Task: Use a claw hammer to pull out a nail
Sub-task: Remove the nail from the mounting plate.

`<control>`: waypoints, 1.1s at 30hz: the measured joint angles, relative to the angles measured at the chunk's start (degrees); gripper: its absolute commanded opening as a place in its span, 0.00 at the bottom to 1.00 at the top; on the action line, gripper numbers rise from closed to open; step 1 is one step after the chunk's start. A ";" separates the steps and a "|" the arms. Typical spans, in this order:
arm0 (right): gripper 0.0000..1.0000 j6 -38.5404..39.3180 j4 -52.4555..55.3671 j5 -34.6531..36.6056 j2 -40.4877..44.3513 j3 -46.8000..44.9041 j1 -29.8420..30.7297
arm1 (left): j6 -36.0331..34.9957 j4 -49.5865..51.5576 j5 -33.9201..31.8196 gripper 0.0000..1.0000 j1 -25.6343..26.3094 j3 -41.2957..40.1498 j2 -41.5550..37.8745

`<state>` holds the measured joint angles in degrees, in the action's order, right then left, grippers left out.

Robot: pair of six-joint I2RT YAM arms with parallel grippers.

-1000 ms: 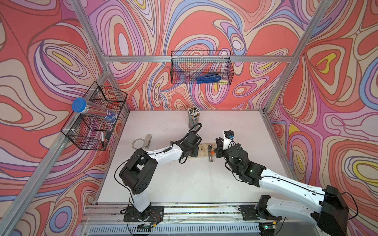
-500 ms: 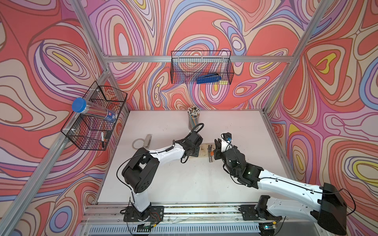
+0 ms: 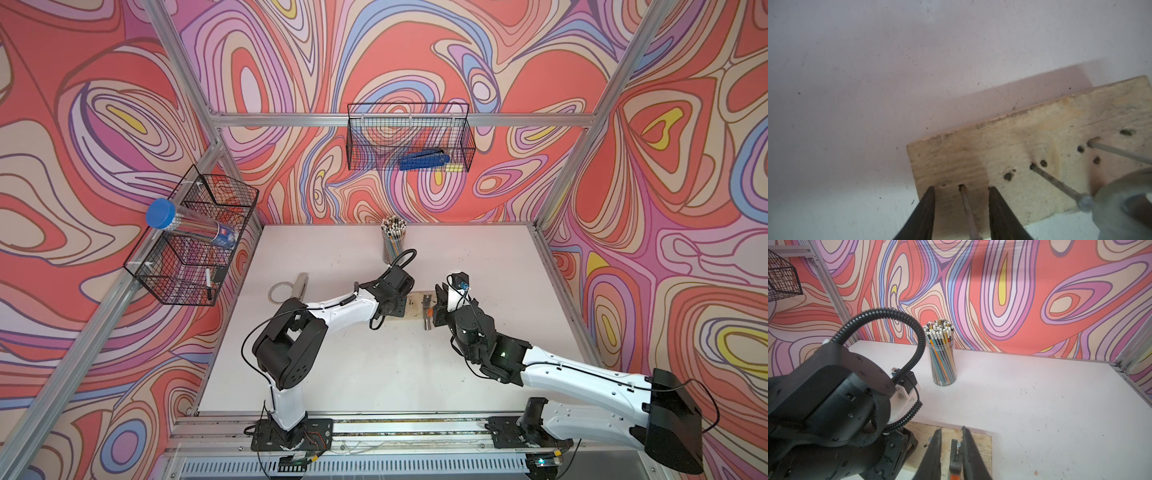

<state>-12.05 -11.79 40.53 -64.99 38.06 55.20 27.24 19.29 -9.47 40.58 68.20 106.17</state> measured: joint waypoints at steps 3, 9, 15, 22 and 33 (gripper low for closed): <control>0.00 0.00 0.09 0.00 0.00 0.02 0.02 | 0.11 0.39 -0.22 0.43 0.04 0.35 0.28; 0.00 0.00 0.46 0.39 0.07 0.09 0.35 | 0.46 0.42 -0.63 0.43 0.17 0.46 0.48; 0.00 0.02 0.13 1.38 0.28 -0.39 1.11 | 0.66 0.42 -1.31 0.43 0.37 0.81 0.98; 0.00 0.17 -1.55 3.43 0.28 -1.40 2.36 | 1.29 0.52 -1.55 0.42 0.37 1.20 1.36; 0.00 0.44 -3.80 7.91 -0.09 -2.82 5.16 | 1.75 0.90 -1.73 0.42 0.37 1.55 1.57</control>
<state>-11.62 -15.59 48.45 -65.08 35.24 60.36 28.99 20.18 -11.20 40.95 69.76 107.74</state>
